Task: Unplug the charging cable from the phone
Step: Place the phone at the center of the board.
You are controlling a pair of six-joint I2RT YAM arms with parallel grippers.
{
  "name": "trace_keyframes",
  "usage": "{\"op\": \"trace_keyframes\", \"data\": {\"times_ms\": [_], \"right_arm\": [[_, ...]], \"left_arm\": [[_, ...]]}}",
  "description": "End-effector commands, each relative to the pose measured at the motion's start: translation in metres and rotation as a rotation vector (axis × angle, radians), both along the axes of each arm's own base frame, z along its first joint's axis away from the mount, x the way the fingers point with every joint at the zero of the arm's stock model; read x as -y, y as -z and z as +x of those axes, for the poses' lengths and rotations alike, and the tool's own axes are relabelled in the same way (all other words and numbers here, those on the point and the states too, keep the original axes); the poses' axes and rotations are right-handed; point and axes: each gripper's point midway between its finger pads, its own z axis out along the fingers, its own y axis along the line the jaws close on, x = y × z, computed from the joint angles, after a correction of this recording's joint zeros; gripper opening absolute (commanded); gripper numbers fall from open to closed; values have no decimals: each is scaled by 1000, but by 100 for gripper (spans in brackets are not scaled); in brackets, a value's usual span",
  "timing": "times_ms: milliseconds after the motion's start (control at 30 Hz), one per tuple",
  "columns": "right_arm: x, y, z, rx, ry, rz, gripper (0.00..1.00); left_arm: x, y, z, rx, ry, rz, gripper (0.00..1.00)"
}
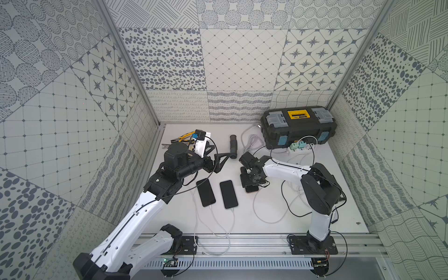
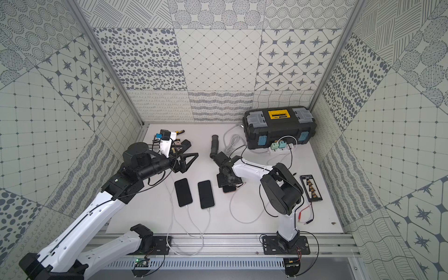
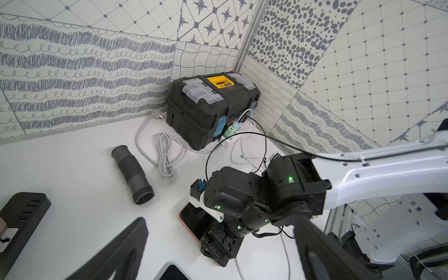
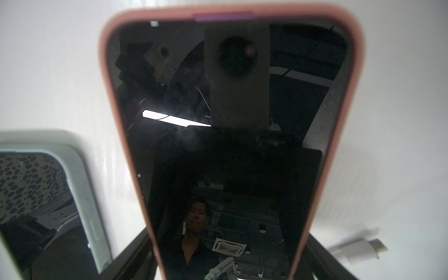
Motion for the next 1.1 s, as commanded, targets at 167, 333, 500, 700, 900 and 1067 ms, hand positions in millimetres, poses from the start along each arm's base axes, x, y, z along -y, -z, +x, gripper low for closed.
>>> {"op": "trace_keyframes", "data": {"times_ms": [167,333,500,700,900,1067], "right_arm": [[-10,-15,13,64,-4,27,87],[-8,-30,13,105,0,13,92],[-25,-50,1,141,-11,18,93],[-54,-63,-14,186,-23,28,93],[-89,-60,-32,200,-50,38,94],[-106,-48,-40,198,-68,23,94]], "left_arm": [[-5,0,0,27,-14,34,98],[-10,1,0,27,-33,45,98],[-18,0,0,39,-75,63,98],[-34,-1,4,46,-158,85,98],[-50,-1,3,67,-228,138,98],[-54,1,2,63,-240,147,98]]}}
